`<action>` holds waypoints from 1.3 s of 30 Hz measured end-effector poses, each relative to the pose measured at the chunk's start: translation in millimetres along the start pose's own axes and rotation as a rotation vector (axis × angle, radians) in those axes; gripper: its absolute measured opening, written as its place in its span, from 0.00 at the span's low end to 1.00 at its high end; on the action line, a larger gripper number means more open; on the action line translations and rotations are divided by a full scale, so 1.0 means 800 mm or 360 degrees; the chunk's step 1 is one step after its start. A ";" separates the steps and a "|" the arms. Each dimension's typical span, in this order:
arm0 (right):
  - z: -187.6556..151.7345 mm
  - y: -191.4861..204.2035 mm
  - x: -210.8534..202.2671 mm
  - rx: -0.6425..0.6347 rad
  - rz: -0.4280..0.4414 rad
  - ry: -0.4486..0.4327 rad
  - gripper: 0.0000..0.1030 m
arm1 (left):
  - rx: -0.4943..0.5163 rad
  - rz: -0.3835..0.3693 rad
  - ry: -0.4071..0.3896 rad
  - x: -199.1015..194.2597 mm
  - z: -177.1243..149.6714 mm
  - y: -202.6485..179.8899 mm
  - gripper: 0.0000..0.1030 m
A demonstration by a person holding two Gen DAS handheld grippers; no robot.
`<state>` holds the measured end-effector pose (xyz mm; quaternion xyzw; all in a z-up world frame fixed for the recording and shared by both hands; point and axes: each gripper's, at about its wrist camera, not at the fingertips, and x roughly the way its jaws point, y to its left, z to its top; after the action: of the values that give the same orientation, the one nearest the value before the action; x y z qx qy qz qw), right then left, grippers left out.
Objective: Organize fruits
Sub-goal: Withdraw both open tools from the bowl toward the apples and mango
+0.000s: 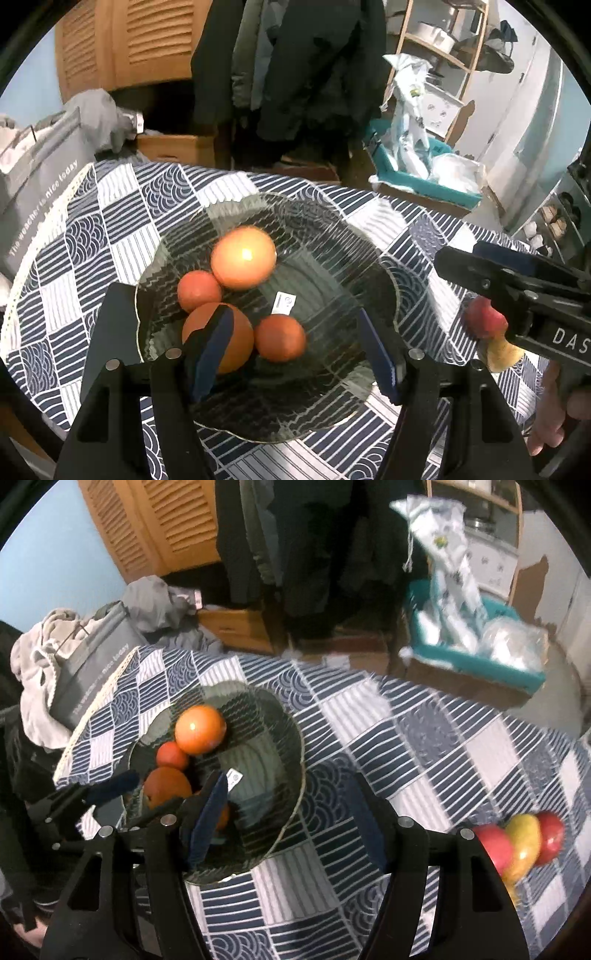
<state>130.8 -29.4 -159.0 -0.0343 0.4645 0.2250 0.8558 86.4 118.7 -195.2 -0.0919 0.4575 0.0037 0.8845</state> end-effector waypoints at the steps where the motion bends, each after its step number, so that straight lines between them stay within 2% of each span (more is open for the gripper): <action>1: 0.001 0.000 -0.005 -0.0008 -0.0012 -0.0014 0.66 | 0.0008 -0.0006 -0.0012 -0.005 0.001 -0.002 0.69; 7: 0.004 0.004 -0.046 -0.0065 -0.0086 -0.0128 0.66 | 0.0044 -0.0033 -0.0100 -0.036 0.005 -0.016 0.73; 20: -0.003 -0.006 -0.140 -0.0070 -0.0208 -0.0410 0.66 | 0.0124 -0.0113 -0.0246 -0.100 0.013 -0.050 0.75; 29: -0.016 -0.027 -0.189 -0.0016 -0.0235 -0.0500 0.66 | 0.0178 -0.0169 -0.0340 -0.137 0.018 -0.077 0.76; 39: -0.036 -0.050 -0.226 0.0016 -0.0271 -0.0546 0.68 | 0.0252 -0.0207 -0.0384 -0.159 0.014 -0.108 0.78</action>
<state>40.3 -137.1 -34.7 -0.0303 0.3082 0.1519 0.9386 29.7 45.5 -72.2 -0.0504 0.3398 -0.0787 0.9359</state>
